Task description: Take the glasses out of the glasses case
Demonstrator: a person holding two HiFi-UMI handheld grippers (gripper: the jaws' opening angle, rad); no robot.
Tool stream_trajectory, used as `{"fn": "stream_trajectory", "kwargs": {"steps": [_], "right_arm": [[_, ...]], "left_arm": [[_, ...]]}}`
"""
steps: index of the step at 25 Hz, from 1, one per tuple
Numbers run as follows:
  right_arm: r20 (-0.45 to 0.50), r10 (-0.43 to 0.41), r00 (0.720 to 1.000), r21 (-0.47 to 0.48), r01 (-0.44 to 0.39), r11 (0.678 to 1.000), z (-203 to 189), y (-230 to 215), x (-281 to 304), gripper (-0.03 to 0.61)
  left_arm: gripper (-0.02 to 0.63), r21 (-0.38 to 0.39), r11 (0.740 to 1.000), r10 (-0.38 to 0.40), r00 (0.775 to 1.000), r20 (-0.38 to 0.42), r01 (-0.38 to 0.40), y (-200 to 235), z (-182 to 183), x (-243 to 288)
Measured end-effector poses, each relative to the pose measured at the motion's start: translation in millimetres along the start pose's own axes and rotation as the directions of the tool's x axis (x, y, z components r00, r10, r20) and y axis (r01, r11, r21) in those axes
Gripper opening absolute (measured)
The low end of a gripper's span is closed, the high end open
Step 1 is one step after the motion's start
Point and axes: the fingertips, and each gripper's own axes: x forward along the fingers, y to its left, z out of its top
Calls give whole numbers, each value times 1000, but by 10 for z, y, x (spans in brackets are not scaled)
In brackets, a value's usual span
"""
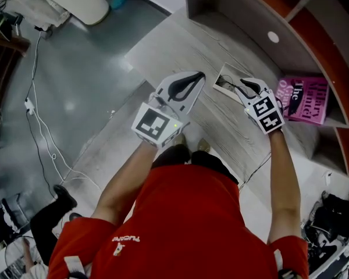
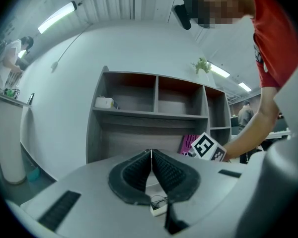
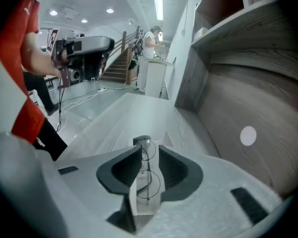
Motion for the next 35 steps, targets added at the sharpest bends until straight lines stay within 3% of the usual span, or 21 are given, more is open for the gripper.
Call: {"fn": "stream_trajectory", "kwargs": {"steps": [18, 24, 29, 35], "right_arm": [[-171, 166, 971, 50, -160, 986, -408, 10, 519, 110], [-245, 224, 943, 38, -222, 974, -471, 8, 548, 78], [-276, 334, 901, 107, -317, 943, -556, 90, 538, 46], [-269, 362, 892, 119, -342, 932, -564, 96, 550, 40]], "left_arm": [[14, -28, 1000, 4, 999, -51, -5, 232, -230, 80], [14, -32, 999, 21, 998, -58, -23, 308, -261, 38], [14, -35, 999, 35, 998, -61, -37, 337, -290, 34], [14, -37, 998, 38, 997, -65, -41, 344, -311, 59]]}}
